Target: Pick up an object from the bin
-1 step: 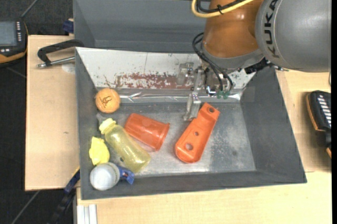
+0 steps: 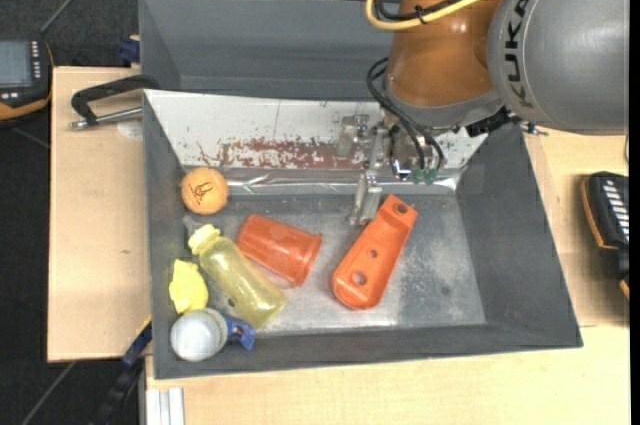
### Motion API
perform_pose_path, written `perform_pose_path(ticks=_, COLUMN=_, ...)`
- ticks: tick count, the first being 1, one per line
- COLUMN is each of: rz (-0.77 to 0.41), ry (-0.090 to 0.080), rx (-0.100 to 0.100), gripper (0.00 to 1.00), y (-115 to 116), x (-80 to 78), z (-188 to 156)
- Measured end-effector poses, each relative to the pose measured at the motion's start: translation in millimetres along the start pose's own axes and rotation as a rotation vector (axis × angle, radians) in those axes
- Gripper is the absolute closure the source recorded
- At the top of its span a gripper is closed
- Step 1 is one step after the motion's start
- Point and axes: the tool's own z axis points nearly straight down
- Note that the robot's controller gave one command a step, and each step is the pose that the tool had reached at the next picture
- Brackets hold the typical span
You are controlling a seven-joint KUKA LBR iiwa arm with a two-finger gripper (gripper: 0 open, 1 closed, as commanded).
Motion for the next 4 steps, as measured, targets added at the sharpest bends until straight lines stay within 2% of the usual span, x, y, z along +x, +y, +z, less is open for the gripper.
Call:
perform_pose_path(ticks=1, rz=-0.023, ry=-0.003, rx=-0.001, gripper=0.0, y=-43.8, x=13.5, z=54.1)
perform_pose_path(ticks=2, rz=-0.206, ry=0.005, rx=0.002, gripper=0.0, y=-53.6, x=41.2, z=81.6)
perform_pose_path(ticks=3, rz=-0.373, ry=-0.004, rx=-0.002, gripper=0.0, y=-72.7, x=38.1, z=107.0)
perform_pose_path(ticks=4, rz=-0.625, ry=0.005, rx=-0.001, gripper=1.0, y=-20.7, x=46.0, z=119.9)
